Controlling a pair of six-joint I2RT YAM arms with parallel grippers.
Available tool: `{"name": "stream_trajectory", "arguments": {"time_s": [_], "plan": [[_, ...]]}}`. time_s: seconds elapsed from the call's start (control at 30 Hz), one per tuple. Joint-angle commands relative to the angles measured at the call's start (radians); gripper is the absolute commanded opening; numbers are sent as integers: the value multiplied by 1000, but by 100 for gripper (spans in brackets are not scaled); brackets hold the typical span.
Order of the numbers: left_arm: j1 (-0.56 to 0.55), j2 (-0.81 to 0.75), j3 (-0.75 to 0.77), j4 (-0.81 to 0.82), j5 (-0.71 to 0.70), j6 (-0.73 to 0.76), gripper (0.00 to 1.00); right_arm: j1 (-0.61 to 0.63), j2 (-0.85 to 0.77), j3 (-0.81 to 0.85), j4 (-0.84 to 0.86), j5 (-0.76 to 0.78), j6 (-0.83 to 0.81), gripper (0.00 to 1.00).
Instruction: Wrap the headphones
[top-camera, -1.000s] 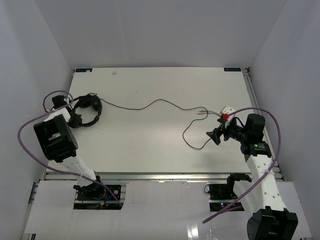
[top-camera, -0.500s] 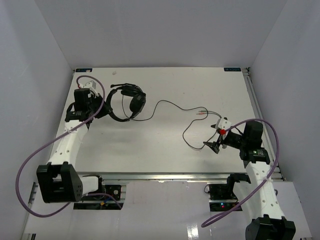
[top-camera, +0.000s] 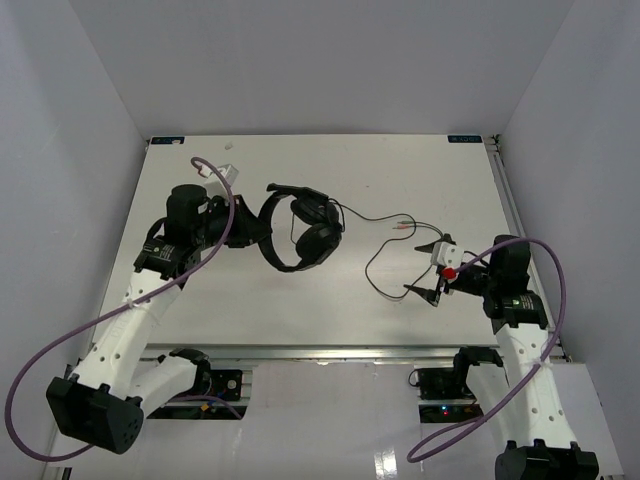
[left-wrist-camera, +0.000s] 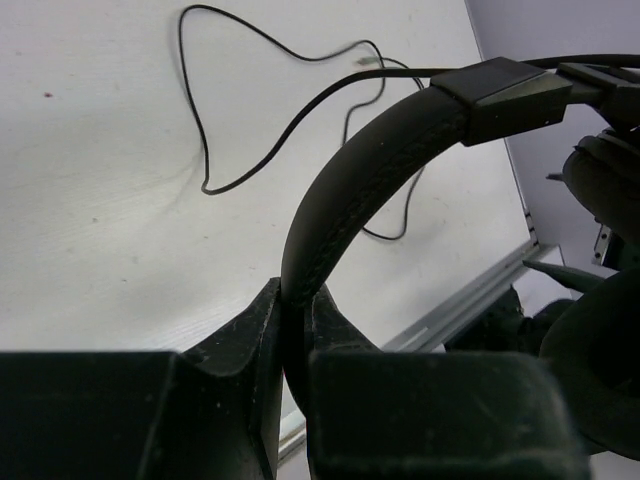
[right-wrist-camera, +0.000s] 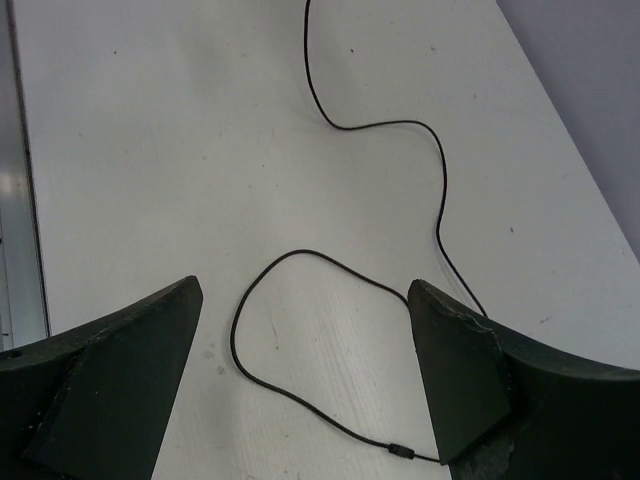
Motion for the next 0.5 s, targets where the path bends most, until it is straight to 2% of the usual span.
{"name": "stream_trajectory", "arguments": {"time_s": [0.0,0.13,0.27,0.4,0.47], "plan": [[-92,-21,147,-48,-10,-79,0,58,47,34,91,-81,-32,90],[-141,-10,245,-104,-26,-114,0,86,94,19,149,-129,-151,90],[-179,-10,321,-132,-39,-132,0,95,159,26,244,-172,-140,90],[-201,13,389,-159,-31,-141,0,147,242,82,253,-128,-180,90],[-218,28,422,-170,-32,-147,0,180,314,137,269,-105,-140,90]]}}
